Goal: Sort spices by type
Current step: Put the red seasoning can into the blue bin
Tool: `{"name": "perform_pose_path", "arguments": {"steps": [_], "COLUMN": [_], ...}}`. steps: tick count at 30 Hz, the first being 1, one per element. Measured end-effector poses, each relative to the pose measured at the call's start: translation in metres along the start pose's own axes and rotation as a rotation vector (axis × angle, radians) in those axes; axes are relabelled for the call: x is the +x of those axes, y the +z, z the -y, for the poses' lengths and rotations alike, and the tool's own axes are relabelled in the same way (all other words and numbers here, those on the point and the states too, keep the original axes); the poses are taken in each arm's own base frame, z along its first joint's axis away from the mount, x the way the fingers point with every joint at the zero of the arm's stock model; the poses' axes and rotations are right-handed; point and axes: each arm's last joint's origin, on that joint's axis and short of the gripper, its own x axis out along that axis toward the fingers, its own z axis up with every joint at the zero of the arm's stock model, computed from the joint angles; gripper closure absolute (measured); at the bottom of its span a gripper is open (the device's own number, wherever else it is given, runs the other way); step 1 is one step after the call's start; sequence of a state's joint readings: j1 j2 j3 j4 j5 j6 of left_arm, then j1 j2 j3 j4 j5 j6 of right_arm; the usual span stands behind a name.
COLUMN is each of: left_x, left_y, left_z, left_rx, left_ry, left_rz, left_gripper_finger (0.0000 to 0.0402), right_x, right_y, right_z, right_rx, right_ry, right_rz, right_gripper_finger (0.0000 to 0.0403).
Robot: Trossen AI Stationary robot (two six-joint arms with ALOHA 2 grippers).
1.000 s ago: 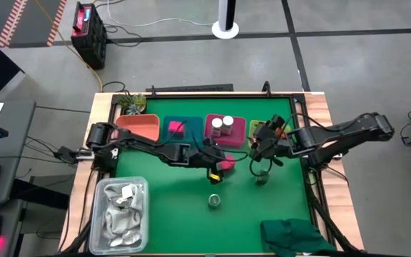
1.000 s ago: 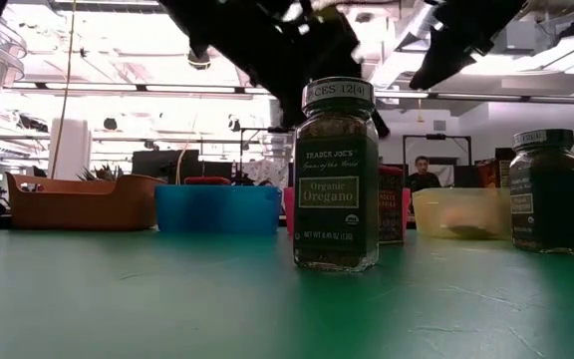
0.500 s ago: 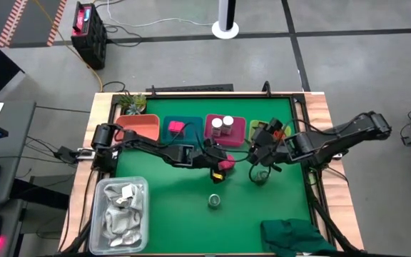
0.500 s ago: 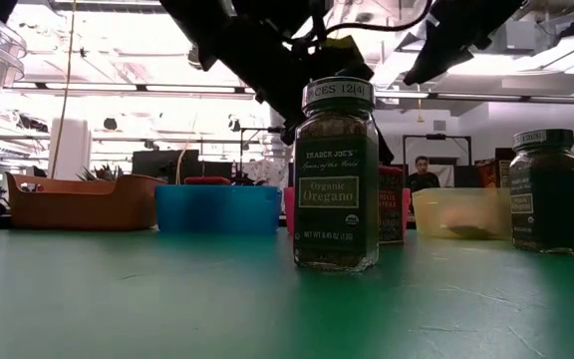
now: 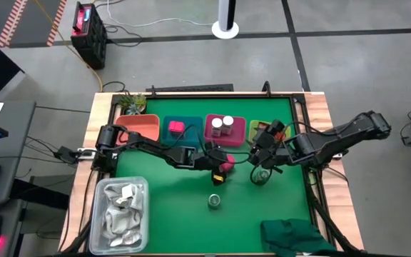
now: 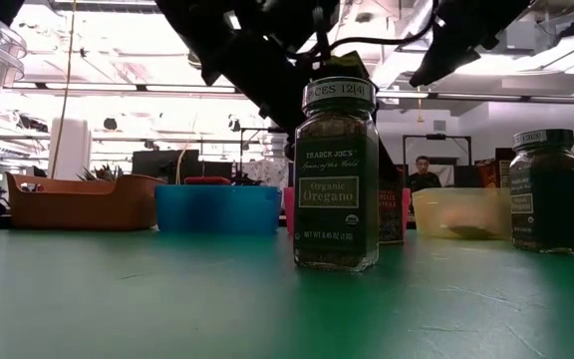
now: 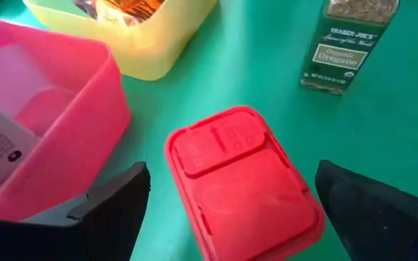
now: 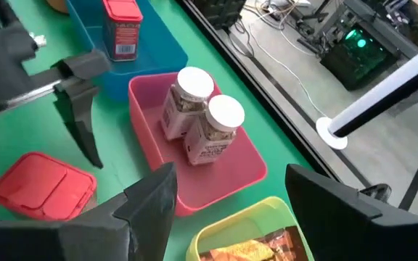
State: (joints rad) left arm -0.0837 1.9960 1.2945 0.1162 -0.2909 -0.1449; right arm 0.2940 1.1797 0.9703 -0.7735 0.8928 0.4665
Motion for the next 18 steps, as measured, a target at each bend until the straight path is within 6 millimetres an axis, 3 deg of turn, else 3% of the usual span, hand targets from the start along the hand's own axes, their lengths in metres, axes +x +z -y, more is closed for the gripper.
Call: {"name": "perform_pose_path", "arguments": {"steps": [4, 12, 18], "left_x": [0.0001, 0.0027, 0.002], "left_y": [0.001, -0.0023, 0.0023], "left_z": [-0.0008, -0.0064, -0.0058], "left_rx": [0.005, 0.003, 0.009], "left_ry": [-0.001, -0.03, -0.037], "left_rz": [0.006, -0.034, -0.028], "left_gripper_finger": [0.0057, 0.0191, 0.0193], "right_x": [-0.0015, -0.0036, -0.0046], "right_y": [-0.001, -0.0017, -0.0024], "right_z": [-0.001, -0.0028, -0.0032], "right_rx": [-0.006, -0.013, -0.021], "right_ry": [0.006, 0.016, 0.018], "right_rz": [-0.001, 0.003, 0.002], "right_gripper_finger": [0.0117, 0.0117, 0.0117]}}
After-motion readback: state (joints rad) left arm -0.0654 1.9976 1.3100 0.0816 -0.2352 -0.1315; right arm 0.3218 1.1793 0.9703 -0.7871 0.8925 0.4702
